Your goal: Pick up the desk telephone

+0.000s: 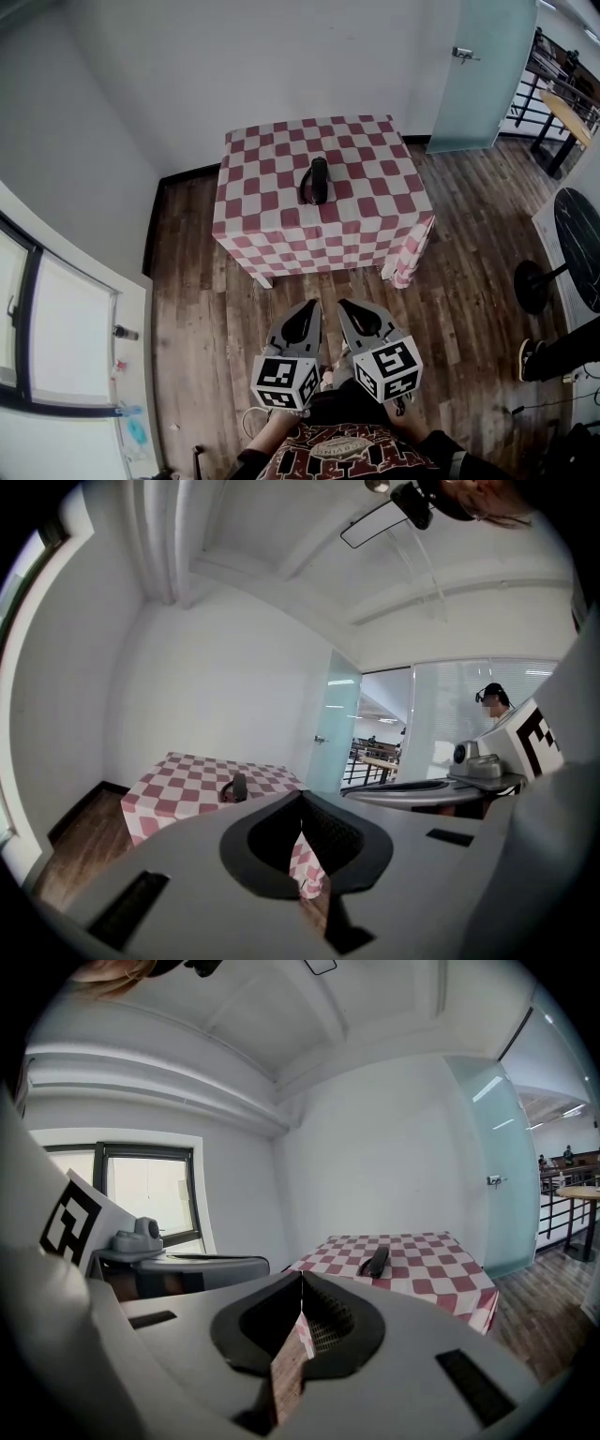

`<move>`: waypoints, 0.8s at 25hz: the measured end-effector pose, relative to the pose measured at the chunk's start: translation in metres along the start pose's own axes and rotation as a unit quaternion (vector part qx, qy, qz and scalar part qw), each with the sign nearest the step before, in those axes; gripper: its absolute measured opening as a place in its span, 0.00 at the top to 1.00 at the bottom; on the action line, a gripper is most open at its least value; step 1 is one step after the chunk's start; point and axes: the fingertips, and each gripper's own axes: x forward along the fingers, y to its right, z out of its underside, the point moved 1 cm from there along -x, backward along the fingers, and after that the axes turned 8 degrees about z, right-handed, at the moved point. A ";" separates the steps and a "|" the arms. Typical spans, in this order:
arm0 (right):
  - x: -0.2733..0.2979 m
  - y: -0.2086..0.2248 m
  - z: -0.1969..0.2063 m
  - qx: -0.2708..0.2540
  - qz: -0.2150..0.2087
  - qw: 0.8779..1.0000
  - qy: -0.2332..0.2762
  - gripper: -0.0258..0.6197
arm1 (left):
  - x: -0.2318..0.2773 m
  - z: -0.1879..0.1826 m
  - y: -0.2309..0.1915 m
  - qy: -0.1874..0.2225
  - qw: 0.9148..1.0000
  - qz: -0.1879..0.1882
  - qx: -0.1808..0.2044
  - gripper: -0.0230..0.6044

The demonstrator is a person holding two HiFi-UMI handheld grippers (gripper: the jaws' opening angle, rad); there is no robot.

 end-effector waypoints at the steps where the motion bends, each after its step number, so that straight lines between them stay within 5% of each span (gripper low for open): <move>1: 0.004 0.001 -0.002 0.000 -0.002 1.000 0.000 0.93 | 0.003 -0.001 -0.002 -0.001 1.000 -0.002 0.000 0.95; 20: 0.081 0.071 -0.044 -0.007 -0.036 0.999 -0.004 0.93 | 0.103 -0.040 -0.041 0.002 1.000 -0.025 -0.011 0.95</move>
